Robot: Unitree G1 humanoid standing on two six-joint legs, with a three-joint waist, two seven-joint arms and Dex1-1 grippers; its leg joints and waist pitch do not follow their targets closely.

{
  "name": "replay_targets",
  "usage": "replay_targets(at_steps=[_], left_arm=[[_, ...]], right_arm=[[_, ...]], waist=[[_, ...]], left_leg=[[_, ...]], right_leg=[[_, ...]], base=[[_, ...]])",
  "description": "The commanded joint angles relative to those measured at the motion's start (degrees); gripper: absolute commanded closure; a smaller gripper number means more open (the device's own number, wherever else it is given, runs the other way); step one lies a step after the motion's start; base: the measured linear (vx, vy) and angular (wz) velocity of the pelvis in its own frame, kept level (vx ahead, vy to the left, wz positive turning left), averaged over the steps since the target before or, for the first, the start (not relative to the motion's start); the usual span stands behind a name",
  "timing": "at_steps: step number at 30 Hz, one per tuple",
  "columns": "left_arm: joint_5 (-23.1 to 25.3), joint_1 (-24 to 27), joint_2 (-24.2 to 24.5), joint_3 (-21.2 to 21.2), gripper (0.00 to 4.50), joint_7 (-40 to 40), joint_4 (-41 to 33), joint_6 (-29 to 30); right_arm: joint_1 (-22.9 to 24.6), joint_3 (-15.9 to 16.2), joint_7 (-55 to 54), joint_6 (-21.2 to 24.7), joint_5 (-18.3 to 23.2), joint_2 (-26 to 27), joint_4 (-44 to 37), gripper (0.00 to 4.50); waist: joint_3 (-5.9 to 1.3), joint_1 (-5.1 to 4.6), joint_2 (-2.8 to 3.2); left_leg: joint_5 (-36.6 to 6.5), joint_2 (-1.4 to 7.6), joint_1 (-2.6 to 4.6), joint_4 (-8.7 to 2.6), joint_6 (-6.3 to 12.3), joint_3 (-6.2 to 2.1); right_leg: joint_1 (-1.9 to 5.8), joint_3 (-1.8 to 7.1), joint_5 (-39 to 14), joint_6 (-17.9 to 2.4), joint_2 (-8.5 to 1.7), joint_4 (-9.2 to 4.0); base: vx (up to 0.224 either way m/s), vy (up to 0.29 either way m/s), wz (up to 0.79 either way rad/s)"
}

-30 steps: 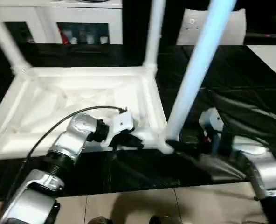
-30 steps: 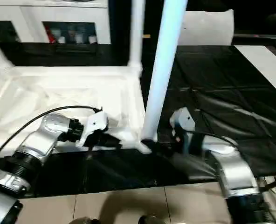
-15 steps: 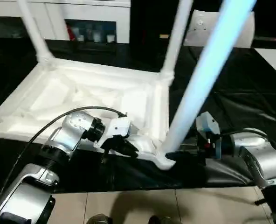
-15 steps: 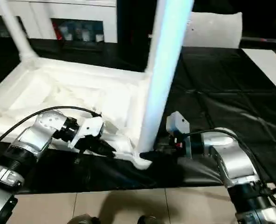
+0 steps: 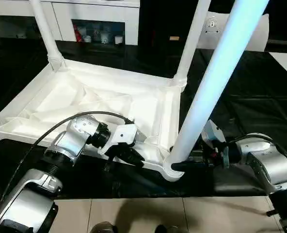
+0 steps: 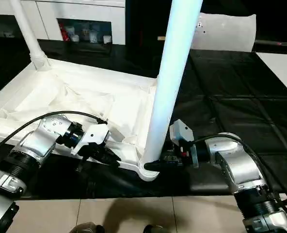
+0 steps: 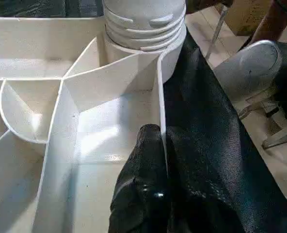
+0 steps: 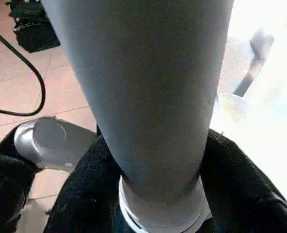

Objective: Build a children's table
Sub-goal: Rotate leg to tighten

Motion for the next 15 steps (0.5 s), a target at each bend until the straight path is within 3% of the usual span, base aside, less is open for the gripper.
replay_targets(at_steps=[1, 6, 7, 9, 10, 12, 15], left_arm=[[0.74, 0.19, -0.72, -2.70, 4.50, -2.75, -0.22, -0.02], [-0.82, 0.45, -4.27, 0.20, 4.50, 5.75, -3.72, 10.76], [-1.51, 0.37, -5.61, 1.20, 4.50, 7.93, -3.97, 12.47], [-2.20, 0.27, -8.35, 2.82, 4.50, 12.82, -4.57, 15.70], [-1.97, 0.13, -10.06, 3.62, 4.50, 16.43, -4.56, 17.38], [-1.14, -0.08, -11.97, 4.30, 4.50, 20.80, -3.73, 18.17], [-0.19, -0.45, -15.60, 6.27, 4.50, 29.35, -2.90, 21.22]], right_arm=[[0.87, 0.36, 0.40, 1.83, 2.02, 0.04, -1.52, 2.50], [4.84, -0.07, -7.04, 10.38, 3.69, 2.30, -8.27, 2.50], [5.44, -0.27, -10.29, 11.66, 3.59, 4.09, -9.59, 2.50], [6.24, -0.93, -18.23, 13.81, 2.86, 9.29, -10.60, 2.50], [6.57, -1.32, -23.11, 14.23, 1.74, 12.64, -10.04, 2.50], [6.40, -2.24, -29.93, 14.51, -0.37, 16.93, -7.98, 2.50], [5.67, -3.77, -40.94, 15.85, -2.71, 23.70, -6.13, 2.50]], waist=[[-3.50, -0.31, -0.35], [-3.38, -0.16, -0.15], [-3.18, -0.17, -0.15], [-2.65, -0.98, -0.25], [-2.70, -1.12, -0.33], [-2.54, -2.34, -0.42], [-2.51, -3.84, -0.34]], left_leg=[[-3.97, 5.99, 0.89, -3.92, 5.18, -2.13], [-3.51, 6.16, 0.96, -4.03, 4.72, -2.20], [-4.79, 6.17, 1.15, -4.15, 4.21, -2.19], [-9.56, 5.68, 1.02, -4.49, 1.77, -2.61], [-10.46, 5.56, 1.15, -4.50, 1.10, -2.83], [-12.73, 5.26, 0.92, -4.71, -0.11, -3.28], [-14.25, 5.29, 0.86, -4.82, -0.15, -3.53]], right_leg=[[2.77, 3.69, -11.51, -13.59, -6.59, -2.90], [2.70, 3.78, -10.91, -13.78, -6.53, -2.74], [2.47, 3.83, -12.58, -13.52, -6.65, -3.24], [2.38, 3.81, -22.66, -11.08, -7.00, -4.63], [2.44, 3.71, -25.49, -10.21, -7.12, -4.83], [2.23, 3.41, -32.56, -7.08, -7.01, -5.68], [1.91, 3.38, -33.22, -6.16, -6.86, -6.04]], base=[[0.000, 0.000, 0.00], [0.000, 0.000, 0.00], [0.000, 0.000, 0.00], [0.000, 0.000, 0.00], [0.000, 0.000, 0.00], [0.000, 0.000, 0.00], [0.000, 0.000, 0.00]])
